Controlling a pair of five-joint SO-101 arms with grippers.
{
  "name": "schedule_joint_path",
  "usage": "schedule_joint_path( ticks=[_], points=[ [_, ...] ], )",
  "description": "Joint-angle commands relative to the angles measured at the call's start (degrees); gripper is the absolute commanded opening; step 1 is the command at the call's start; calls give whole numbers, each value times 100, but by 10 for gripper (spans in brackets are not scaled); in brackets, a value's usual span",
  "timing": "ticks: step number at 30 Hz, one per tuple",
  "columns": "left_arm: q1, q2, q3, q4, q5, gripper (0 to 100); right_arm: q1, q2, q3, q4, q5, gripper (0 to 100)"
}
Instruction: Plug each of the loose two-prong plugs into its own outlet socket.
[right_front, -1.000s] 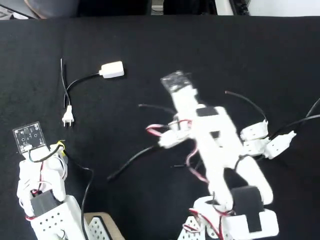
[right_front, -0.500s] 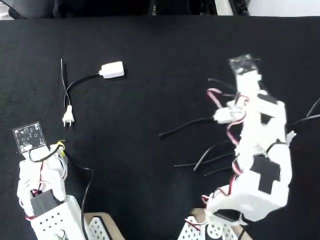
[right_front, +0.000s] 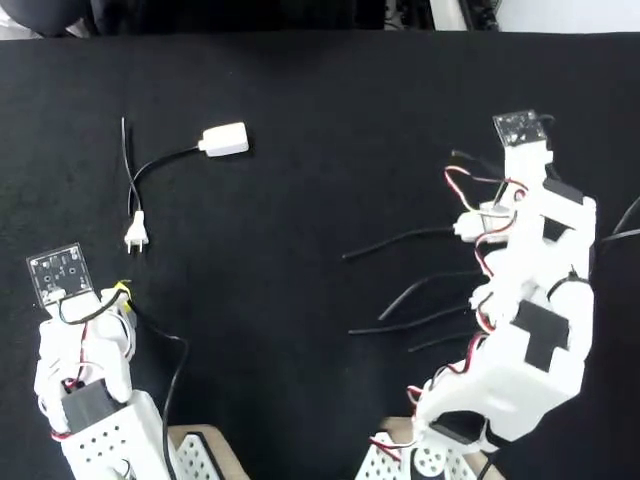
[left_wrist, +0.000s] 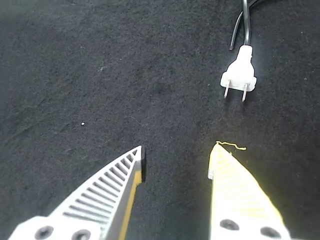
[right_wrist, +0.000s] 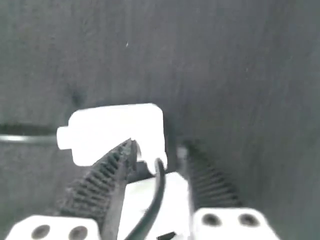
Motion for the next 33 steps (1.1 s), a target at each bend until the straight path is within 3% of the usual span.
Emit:
schedule_joint_path(
  ticks=[1,5,10,13,16,19,22,25,28,33],
  points=[
    [66,-35,110,35,-35,220,-378,-760,-136,633,-114,253],
    [75,-35,110,35,-35,220,-835,-1710,-136,1565,-149,260],
    [75,-35,110,35,-35,220,-1591,-3204,-136,2558,-712,259],
    [84,-35,110,35,-35,220,-2620,-4040,-110,2901,-976,259],
    [92,-35,110,44,-35,220,-4105,-4514,-92,2866,-1644,259],
    [48,-35,22,18,18,220,-5451,-4505,-57,2347,-2259,259],
    [-215,-35,-224,53,44,220,-6189,-4040,277,1240,-2585,258],
    [-796,-35,-681,105,431,220,-6514,-3108,611,18,-2708,258],
    [-1174,-44,-1657,844,589,222,-6681,-2079,681,-835,-2699,258],
    [-1209,-44,-3705,1741,545,223,-6716,-848,391,-2268,-2910,258]
  ],
)
